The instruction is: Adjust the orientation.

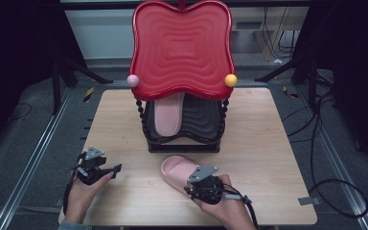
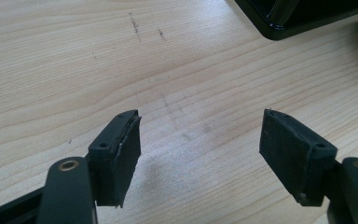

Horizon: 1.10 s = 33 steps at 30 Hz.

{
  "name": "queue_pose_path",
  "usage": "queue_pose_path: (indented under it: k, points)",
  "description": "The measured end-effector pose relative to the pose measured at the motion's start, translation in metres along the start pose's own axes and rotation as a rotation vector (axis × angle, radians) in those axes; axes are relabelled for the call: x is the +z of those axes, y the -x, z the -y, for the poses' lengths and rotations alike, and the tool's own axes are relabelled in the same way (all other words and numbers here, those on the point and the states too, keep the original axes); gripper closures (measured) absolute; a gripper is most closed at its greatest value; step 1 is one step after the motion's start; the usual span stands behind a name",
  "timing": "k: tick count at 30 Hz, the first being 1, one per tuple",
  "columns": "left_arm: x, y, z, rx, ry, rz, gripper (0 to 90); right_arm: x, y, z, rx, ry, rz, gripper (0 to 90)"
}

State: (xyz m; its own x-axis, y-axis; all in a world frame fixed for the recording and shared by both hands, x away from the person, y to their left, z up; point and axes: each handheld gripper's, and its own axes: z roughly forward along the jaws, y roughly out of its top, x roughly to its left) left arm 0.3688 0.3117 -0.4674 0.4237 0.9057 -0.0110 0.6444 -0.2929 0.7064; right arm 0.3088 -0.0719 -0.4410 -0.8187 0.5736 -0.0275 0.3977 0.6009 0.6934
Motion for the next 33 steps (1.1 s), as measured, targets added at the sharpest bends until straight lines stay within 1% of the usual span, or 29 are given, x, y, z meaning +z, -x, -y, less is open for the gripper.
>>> queue_pose_path:
  k: [1, 2, 3, 5, 6, 7, 9, 10, 11, 12, 13, 15, 16, 17, 18, 19, 21, 23, 25, 26, 27, 29, 30, 31, 32, 33]
  points:
    - [0.000, 0.000, 0.000, 0.000, -0.003, 0.000, 28.7, -0.006, 0.004, 0.003, 0.002, 0.009, 0.012, 66.2]
    - [0.000, 0.000, 0.000, 0.000, -0.003, 0.001, 28.7, -0.016, 0.014, 0.012, 0.019, 0.027, 0.030, 65.6]
    - [0.001, 0.000, 0.000, 0.001, -0.005, 0.001, 28.7, -0.016, 0.014, 0.012, 0.019, 0.027, 0.030, 65.6]
    - [0.001, 0.001, 0.000, 0.002, -0.005, 0.000, 28.7, -0.022, 0.026, 0.021, 0.049, 0.045, 0.057, 67.2]
    - [0.002, 0.002, 0.000, 0.002, -0.007, 0.000, 28.6, -0.022, 0.036, 0.029, 0.077, 0.065, 0.081, 69.4]
    - [0.002, 0.002, 0.000, 0.002, -0.007, 0.000, 28.7, -0.022, 0.036, 0.029, 0.077, 0.065, 0.081, 69.4]
    - [0.003, 0.002, 0.001, 0.004, -0.008, 0.001, 28.6, -0.016, 0.045, 0.034, 0.090, 0.081, 0.084, 70.4]
    - [0.004, 0.002, 0.001, 0.004, -0.012, 0.003, 28.6, -0.006, 0.051, 0.036, 0.089, 0.079, 0.088, 71.8]
    - [0.004, 0.002, 0.001, 0.004, -0.012, 0.003, 28.6, -0.006, 0.051, 0.036, 0.089, 0.079, 0.088, 71.8]
    - [0.004, 0.002, 0.001, 0.006, -0.013, 0.003, 28.6, -0.001, 0.053, 0.036, 0.088, 0.073, 0.087, 72.4]
    - [0.005, 0.002, 0.002, 0.005, -0.014, 0.003, 28.6, 0.008, 0.057, 0.034, 0.092, 0.065, 0.094, 73.3]
    - [0.005, 0.002, 0.002, 0.004, -0.016, 0.004, 28.6, 0.011, 0.058, 0.033, 0.094, 0.067, 0.089, 74.1]
    - [0.005, 0.002, 0.002, 0.003, -0.016, 0.004, 28.7, 0.016, 0.059, 0.030, 0.093, 0.067, 0.088, 78.7]
    - [0.005, 0.001, 0.002, 0.003, -0.016, 0.005, 28.7, 0.016, 0.059, 0.030, 0.093, 0.067, 0.088, 78.7]
    - [0.005, 0.001, 0.002, 0.003, -0.016, 0.006, 28.6, 0.019, 0.059, 0.028, 0.090, 0.061, 0.089, 80.7]
    - [0.005, 0.001, 0.002, 0.004, -0.017, 0.007, 28.6, 0.021, 0.061, 0.026, 0.085, 0.048, 0.100, 83.8]
    - [0.005, 0.002, 0.002, 0.004, -0.017, 0.007, 28.6, 0.020, 0.061, 0.025, 0.080, 0.033, 0.108, 85.1]
    - [0.005, 0.001, 0.002, 0.003, -0.014, 0.006, 28.6, 0.019, 0.060, 0.025, 0.081, 0.035, 0.109, 85.1]
    - [0.004, 0.001, 0.002, 0.002, -0.014, 0.004, 28.6, 0.012, 0.053, 0.023, 0.076, 0.045, 0.077, 84.9]
    - [0.004, 0.001, 0.002, 0.001, -0.012, 0.005, 28.6, 0.009, 0.050, 0.021, 0.082, 0.049, 0.062, 85.0]
    - [0.004, 0.001, 0.002, 0.000, -0.011, 0.005, 28.6, 0.009, 0.050, 0.021, 0.082, 0.049, 0.062, 85.0]
    - [0.004, 0.001, 0.002, 0.000, -0.014, 0.003, 28.6, 0.003, 0.045, 0.017, 0.087, 0.072, 0.038, 85.2]
    - [0.004, 0.001, 0.002, 0.002, -0.014, 0.004, 28.6, -0.004, 0.043, 0.010, 0.099, 0.107, 0.015, 85.3]
    - [0.004, 0.001, 0.002, 0.002, -0.014, 0.004, 28.7, -0.004, 0.043, 0.010, 0.099, 0.107, 0.015, 85.3]
    - [0.003, 0.001, 0.002, 0.001, -0.010, 0.003, 28.6, -0.012, 0.042, 0.003, 0.112, 0.144, 0.006, 85.4]
    - [0.003, 0.001, 0.002, 0.001, -0.010, 0.003, 28.6, -0.012, 0.042, 0.003, 0.112, 0.144, 0.006, 85.4]
